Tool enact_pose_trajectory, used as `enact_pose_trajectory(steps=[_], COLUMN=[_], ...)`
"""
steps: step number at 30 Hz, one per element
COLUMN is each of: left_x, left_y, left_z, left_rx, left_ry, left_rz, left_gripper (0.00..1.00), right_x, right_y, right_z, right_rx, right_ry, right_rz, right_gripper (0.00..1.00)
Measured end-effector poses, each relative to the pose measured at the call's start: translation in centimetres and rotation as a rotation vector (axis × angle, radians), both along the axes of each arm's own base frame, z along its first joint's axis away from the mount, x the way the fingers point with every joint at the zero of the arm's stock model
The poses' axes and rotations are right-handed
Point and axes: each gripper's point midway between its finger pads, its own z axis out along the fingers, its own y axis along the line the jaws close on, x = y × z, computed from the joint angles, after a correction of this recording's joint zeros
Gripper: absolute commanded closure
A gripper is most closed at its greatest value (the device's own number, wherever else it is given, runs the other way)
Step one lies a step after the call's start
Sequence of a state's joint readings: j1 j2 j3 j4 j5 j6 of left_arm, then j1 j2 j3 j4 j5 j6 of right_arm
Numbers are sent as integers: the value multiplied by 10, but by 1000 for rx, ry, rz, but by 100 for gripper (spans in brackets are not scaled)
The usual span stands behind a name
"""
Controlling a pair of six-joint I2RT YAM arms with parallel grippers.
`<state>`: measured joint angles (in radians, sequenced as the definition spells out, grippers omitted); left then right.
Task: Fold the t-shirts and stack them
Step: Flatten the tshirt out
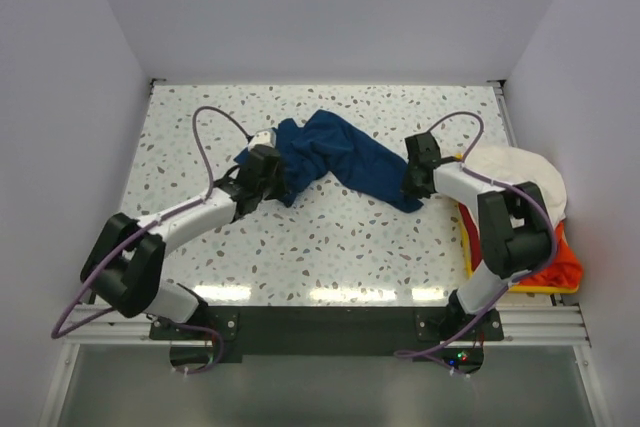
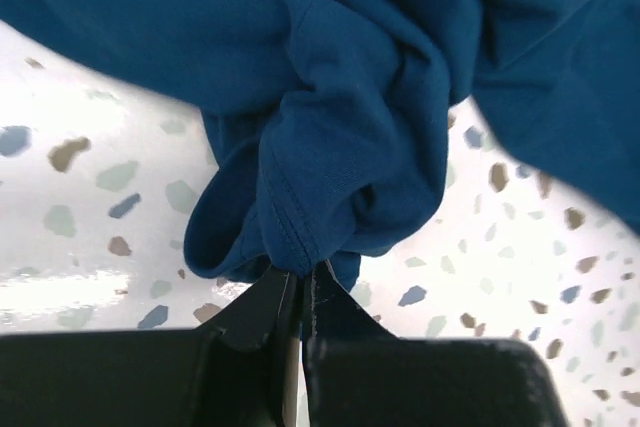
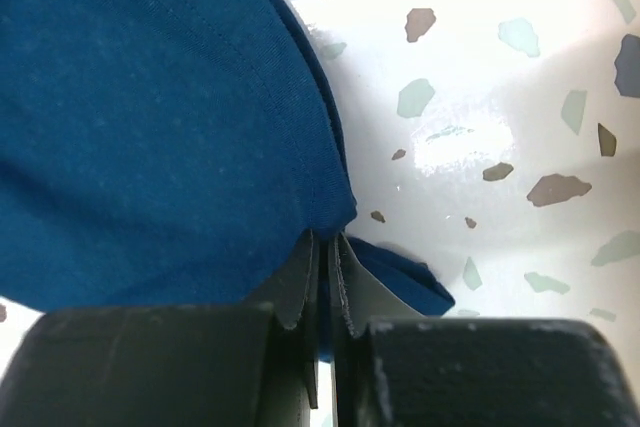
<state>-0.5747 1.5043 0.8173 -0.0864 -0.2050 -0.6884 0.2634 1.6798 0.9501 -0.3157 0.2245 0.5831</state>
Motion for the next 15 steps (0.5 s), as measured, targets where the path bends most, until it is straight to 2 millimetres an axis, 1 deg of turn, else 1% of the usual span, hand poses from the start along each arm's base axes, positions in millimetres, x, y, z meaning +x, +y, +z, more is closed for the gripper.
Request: enact_pose_trajectory(steps=[1,3,4,6,8,11,12,15], left_x=[2,9,14,21,27,34,36,40], left_y=[3,12,19,33,53,87,96,114], left_z=[12,43,64,98,135,187,202,245], left_rx=[-8,-29,-44,-66,-85,-89,-84,-79], left_ry=[-21,-76,-117,-180,-252,-350,-376,-447], left_rz=[8,31,47,82,128,206,229,272], left_gripper=[100,100,100,100,100,100,100,100], right_x=[-1,0,3,10,23,36,37,36], right_y=[1,1,2,4,6,6,5,-3], right_z=[2,13,26,57,101,176,200,259], right_rx=[5,10,15,28,47,67,69,73], right_ry=[2,-13,-38,-100,-203,-366,-415,-531], right_rz=[3,5,5,10,18,24,23,14], right_gripper=[100,100,100,100,100,100,100,100])
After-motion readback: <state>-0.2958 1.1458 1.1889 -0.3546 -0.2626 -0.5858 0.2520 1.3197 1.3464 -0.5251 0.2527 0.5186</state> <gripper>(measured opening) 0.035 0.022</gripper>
